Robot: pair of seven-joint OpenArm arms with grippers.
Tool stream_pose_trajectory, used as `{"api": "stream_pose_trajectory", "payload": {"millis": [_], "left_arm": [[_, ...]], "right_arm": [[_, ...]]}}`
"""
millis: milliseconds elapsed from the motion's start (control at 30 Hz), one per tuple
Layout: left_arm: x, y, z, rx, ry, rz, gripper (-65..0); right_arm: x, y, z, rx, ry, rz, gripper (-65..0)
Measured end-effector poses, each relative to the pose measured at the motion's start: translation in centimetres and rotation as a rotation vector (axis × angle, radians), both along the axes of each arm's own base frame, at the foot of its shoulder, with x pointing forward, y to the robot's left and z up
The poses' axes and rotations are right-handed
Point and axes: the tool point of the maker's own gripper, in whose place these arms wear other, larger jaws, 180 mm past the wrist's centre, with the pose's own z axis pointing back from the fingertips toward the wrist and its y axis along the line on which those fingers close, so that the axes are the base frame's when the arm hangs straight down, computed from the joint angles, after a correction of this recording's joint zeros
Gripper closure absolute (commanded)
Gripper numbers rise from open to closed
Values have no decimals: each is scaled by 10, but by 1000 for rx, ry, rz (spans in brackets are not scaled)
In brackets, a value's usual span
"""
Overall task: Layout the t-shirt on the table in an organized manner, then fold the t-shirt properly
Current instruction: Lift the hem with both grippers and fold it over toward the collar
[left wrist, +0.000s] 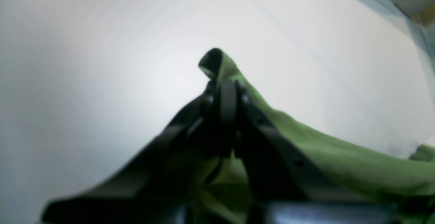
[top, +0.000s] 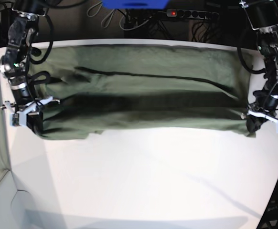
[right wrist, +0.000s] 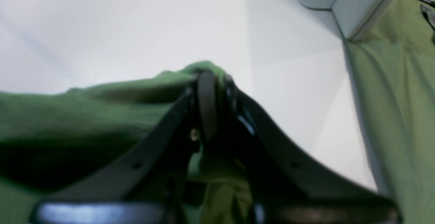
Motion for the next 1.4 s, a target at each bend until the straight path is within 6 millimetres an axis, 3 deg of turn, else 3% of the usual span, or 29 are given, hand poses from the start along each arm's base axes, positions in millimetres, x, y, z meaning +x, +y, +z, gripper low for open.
{"api": "stream_pose_trajectory", "payload": {"millis": [200,433,667,1100,1400], "left_arm": [[-25,-5,-18,-8,50,0,-1],[-44,10,-16,19,61,35,-1],[-53,5,-6,46,47,14,-1],[-81,3,-29,39,130,13,-1],[-90,6,-37,52,160,14,-1]], "right_arm": [[-25,2,-14,-14,58,8,0],[-49,13,-27,-15,111,94,0],[-57,16,-16,-10,87,144,0],[-78,15,-33,-8,153,150,0],[-97,7,-78,52,273,120,0]]}}
